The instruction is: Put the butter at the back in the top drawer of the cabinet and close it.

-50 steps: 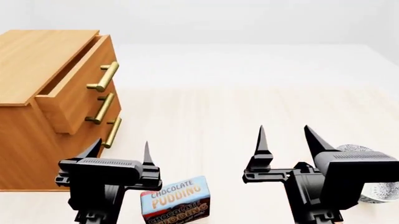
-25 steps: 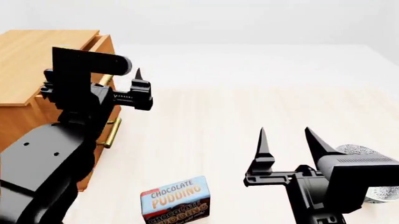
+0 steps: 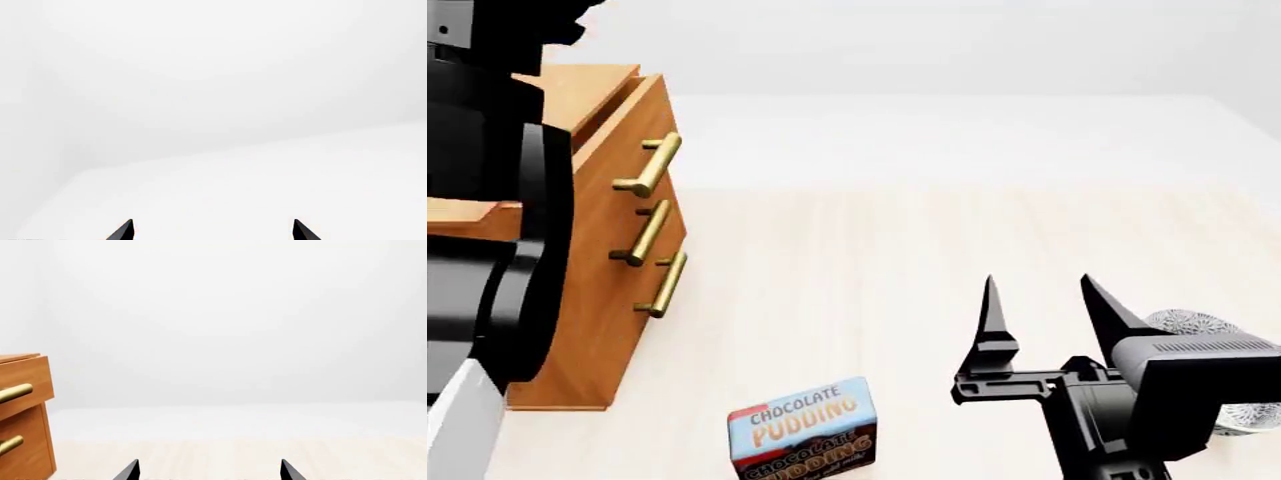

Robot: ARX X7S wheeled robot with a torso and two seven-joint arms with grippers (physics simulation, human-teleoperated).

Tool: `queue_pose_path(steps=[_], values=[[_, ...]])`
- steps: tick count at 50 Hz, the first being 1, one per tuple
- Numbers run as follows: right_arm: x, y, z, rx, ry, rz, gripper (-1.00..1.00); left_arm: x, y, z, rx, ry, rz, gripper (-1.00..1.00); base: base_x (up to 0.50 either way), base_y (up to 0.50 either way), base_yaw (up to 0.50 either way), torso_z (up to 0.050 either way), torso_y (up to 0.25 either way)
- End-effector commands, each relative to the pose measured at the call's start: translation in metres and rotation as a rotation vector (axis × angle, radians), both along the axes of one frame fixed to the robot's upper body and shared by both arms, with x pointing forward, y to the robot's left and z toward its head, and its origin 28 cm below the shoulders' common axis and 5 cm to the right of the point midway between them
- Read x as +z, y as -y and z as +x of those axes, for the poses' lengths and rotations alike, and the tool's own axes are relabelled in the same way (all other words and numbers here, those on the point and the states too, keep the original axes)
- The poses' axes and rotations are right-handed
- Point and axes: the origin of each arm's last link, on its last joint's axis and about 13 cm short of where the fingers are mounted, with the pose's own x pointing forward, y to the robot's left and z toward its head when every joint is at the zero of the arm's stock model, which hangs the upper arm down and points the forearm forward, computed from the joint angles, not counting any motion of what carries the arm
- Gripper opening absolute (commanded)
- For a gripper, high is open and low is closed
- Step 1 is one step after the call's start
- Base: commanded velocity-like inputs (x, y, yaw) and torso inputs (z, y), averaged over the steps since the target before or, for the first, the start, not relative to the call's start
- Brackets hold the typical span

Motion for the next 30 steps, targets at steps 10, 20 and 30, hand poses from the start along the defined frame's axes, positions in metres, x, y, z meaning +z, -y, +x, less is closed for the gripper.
queue_pose_path(steps=[10,20,30], values=[[-0.007,0.003,0.005,-0.005,-0.013,0.001,1.00,-0.003,-0.001,0.009,0.185,-0.207,0.110,1.00,0.00,0.00,0.00,0.000,0.000],[-0.009,0.005,0.005,-0.009,-0.017,0.007,1.00,-0.038,0.002,-0.001,0.224,-0.590,0.110,1.00,0.00,0.00,0.00,0.000,0.000],[-0.011,0.006,0.004,-0.005,-0.016,0.009,1.00,-0.034,0.004,-0.016,0.166,-0.770,-0.045,1.00,0.00,0.00,0.00,0.000,0.000]])
